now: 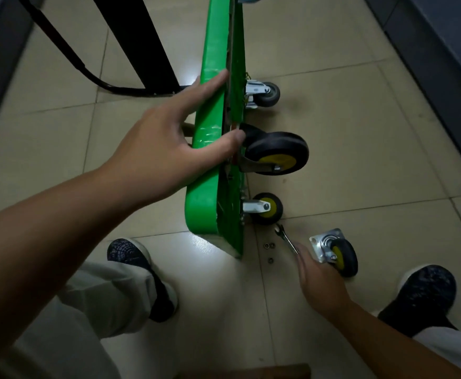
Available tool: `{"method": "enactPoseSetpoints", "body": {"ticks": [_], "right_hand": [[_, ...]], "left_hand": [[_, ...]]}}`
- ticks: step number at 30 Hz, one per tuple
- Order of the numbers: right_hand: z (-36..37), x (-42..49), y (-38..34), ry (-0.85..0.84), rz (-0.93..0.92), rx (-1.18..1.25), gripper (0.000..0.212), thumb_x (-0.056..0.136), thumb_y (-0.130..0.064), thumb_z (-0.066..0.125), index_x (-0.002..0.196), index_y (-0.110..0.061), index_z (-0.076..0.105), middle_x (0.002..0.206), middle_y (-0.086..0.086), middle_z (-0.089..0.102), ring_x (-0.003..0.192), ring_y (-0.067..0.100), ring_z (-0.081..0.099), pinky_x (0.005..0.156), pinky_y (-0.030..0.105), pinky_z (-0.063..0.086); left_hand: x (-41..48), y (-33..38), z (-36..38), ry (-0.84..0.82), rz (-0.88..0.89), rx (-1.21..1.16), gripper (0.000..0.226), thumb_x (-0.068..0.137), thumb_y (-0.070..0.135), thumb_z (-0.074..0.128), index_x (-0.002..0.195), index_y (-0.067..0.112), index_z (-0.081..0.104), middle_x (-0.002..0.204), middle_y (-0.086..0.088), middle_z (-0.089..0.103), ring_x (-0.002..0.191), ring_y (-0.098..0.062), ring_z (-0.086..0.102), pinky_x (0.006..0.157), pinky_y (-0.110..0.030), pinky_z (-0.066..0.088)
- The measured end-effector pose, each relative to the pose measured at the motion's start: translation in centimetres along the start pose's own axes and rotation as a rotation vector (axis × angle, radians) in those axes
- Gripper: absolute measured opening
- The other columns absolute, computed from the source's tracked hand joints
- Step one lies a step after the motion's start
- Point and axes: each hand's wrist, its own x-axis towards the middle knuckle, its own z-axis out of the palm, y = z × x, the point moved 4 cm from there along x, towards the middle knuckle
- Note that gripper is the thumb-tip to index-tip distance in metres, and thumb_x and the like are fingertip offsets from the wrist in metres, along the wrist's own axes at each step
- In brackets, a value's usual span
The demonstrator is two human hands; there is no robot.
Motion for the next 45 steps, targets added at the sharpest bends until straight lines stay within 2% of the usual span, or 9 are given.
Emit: {"method": "enactPoseSetpoints", "body": {"ticks": [3, 7, 13, 18, 23, 27, 32, 39, 45], "right_hand": [[2.9, 0.6, 1.3, -0.065, 0.097, -0.001, 0.048, 0.071, 0.003, 0.081, 0.116, -0.007, 0.067, 0.043, -0.006, 0.044, 0.034, -0.003, 0.008, 0.038, 0.007, 0.011], [6.2, 1.2, 1.7, -0.115, 0.411, 0.179, 0.010, 0.103, -0.012, 0.043, 0.112, -0.013, 0.048, 0.082, 0.008, 0.066, 0.068, 0.024, 0.066, 0.062, 0.035, 0.055], [9.5, 2.1, 3.0, -0.198, 0.740, 0.495, 0.009, 0.099, -0.006, 0.049, 0.090, -0.009, 0.051, 0.095, 0.021, 0.062, 0.093, 0.037, 0.062, 0.074, 0.036, 0.044], [11.5, 2.1, 4.1, -0.220, 0.834, 0.568, 0.014, 0.092, -0.014, 0.061, 0.078, -0.010, 0.064, 0.080, 0.016, 0.069, 0.077, 0.036, 0.068, 0.074, 0.043, 0.058], [10.9, 2.6, 4.3, -0.167, 0.739, 0.380, 0.023, 0.098, -0.034, 0.058, 0.085, -0.019, 0.067, 0.078, 0.005, 0.062, 0.075, 0.028, 0.058, 0.067, 0.032, 0.044], [10.1, 3.6, 4.4, -0.128, 0.621, 0.144, 0.024, 0.092, -0.038, 0.068, 0.083, -0.016, 0.065, 0.083, 0.008, 0.066, 0.080, 0.031, 0.066, 0.070, 0.035, 0.053], [10.4, 5.0, 0.4, -0.036, 0.055, 0.315, 0.036, 0.073, -0.017, 0.085, 0.104, -0.013, 0.068, 0.096, 0.007, 0.063, 0.089, 0.029, 0.061, 0.073, 0.036, 0.051], [13.7, 5.9, -0.2, -0.099, -0.030, 0.176, 0.048, 0.062, 0.015, 0.078, 0.106, -0.002, 0.071, 0.097, 0.015, 0.068, 0.088, 0.037, 0.071, 0.069, 0.041, 0.060], [5.6, 6.7, -3.1, -0.136, -0.116, 0.316, 0.012, 0.081, -0.024, 0.070, 0.092, -0.019, 0.067, 0.090, 0.001, 0.067, 0.083, 0.026, 0.066, 0.069, 0.038, 0.053]], "left_hand": [[0.1, 0.2, 0.1, -0.021, 0.017, -0.021, 0.083, 0.082, 0.050, 0.070, 0.155, 0.047, 0.031, 0.141, 0.041, 0.039, 0.115, 0.015, 0.056, 0.083, -0.013, 0.056], [0.2, 0.0, 0.2, 0.011, 0.045, -0.031, 0.073, 0.093, 0.028, 0.072, 0.156, 0.033, 0.036, 0.151, 0.021, 0.044, 0.118, 0.010, 0.058, 0.086, -0.012, 0.053], [0.4, -0.1, 0.5, 0.010, 0.092, -0.045, 0.074, 0.091, 0.028, 0.068, 0.157, 0.017, 0.034, 0.153, 0.005, 0.047, 0.127, 0.001, 0.057, 0.096, -0.017, 0.052], [0.4, -0.4, 0.3, 0.011, 0.095, -0.015, 0.073, 0.094, 0.018, 0.066, 0.158, 0.015, 0.031, 0.156, 0.005, 0.045, 0.127, -0.002, 0.058, 0.093, -0.022, 0.056], [0.5, -0.3, 0.3, 0.009, 0.113, 0.026, 0.074, 0.094, 0.026, 0.062, 0.158, 0.012, 0.029, 0.155, 0.005, 0.045, 0.132, -0.001, 0.053, 0.098, -0.021, 0.053], [0.5, -0.3, 0.3, 0.013, 0.119, 0.023, 0.074, 0.094, 0.025, 0.062, 0.158, 0.010, 0.028, 0.153, 0.005, 0.046, 0.130, -0.002, 0.055, 0.097, -0.022, 0.053], [0.5, -0.4, 0.3, 0.000, 0.118, 0.017, 0.074, 0.095, 0.024, 0.062, 0.158, 0.009, 0.027, 0.155, 0.002, 0.045, 0.130, -0.005, 0.056, 0.097, -0.024, 0.054], [0.2, -0.5, 0.3, -0.016, 0.073, -0.002, 0.075, 0.095, 0.021, 0.067, 0.159, 0.016, 0.028, 0.160, 0.005, 0.039, 0.130, -0.004, 0.055, 0.097, -0.024, 0.054], [0.2, -0.6, 0.1, 0.002, 0.047, 0.006, 0.075, 0.089, 0.039, 0.066, 0.157, 0.036, 0.034, 0.156, 0.016, 0.042, 0.132, -0.001, 0.052, 0.103, -0.032, 0.052]]}}
